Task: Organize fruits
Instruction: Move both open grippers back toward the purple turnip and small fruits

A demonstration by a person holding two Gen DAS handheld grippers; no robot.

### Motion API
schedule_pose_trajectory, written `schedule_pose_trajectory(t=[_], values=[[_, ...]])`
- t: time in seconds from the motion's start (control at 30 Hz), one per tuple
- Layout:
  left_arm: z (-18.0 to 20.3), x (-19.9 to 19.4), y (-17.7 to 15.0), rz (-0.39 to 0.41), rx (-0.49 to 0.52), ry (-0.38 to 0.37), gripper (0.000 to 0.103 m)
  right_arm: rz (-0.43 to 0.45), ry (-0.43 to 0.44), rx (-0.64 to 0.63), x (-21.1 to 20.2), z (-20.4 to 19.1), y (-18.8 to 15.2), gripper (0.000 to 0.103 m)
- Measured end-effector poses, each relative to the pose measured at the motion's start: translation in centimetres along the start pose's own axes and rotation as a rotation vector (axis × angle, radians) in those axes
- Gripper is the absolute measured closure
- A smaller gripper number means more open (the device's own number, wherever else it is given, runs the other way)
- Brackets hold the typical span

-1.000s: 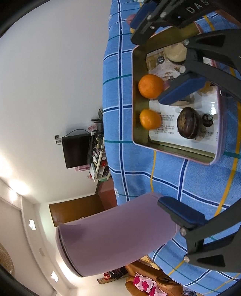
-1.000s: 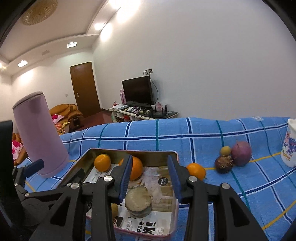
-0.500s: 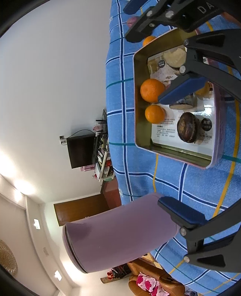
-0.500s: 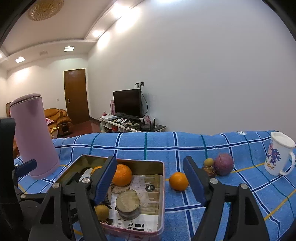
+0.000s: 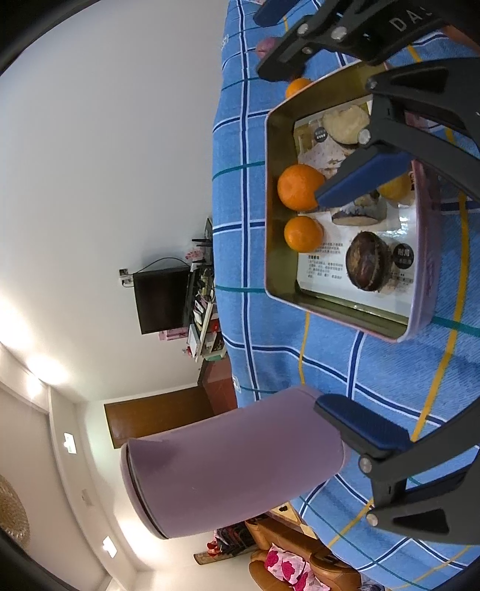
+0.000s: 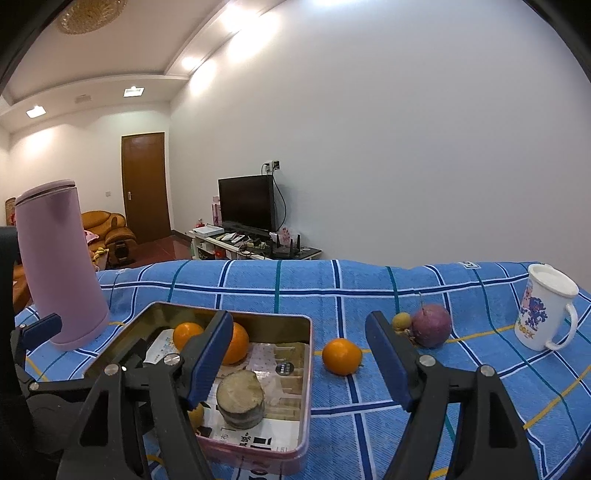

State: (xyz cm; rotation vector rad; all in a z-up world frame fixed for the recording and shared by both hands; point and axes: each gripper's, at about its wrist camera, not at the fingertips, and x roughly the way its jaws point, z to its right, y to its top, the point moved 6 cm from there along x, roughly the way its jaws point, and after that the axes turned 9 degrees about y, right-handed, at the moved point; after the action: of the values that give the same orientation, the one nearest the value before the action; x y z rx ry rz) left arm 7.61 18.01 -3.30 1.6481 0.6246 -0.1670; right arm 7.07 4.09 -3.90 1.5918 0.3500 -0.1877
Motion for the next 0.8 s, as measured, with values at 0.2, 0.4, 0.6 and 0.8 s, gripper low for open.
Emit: schedule_pose_trajectory(t=[0.2, 0.4, 0.6, 0.8], values=[[0.1, -0.5, -0.2, 0.002, -0.007, 0.006, 0.0, -0.002, -0.007, 0.005, -0.7, 0.7, -0.2, 0.028], [0.4, -1.0, -0.5, -0.005, -0.009, 0.002, 0.0, -0.013, -0.025, 0.026, -1.1, 1.7, -0.4, 0.028], [1.3, -1.8, -0.8, -0.012, -0.001, -0.019, 0.0, -0.03, -0.047, 0.042, -1.3, 2.9, -0.5, 0.028], [2.6, -2.6, -1.0, -0.02, 0.016, -0.045, 0.0, -0.038, -0.073, 0.043, -2.0, 4.4, -0.8, 0.028]])
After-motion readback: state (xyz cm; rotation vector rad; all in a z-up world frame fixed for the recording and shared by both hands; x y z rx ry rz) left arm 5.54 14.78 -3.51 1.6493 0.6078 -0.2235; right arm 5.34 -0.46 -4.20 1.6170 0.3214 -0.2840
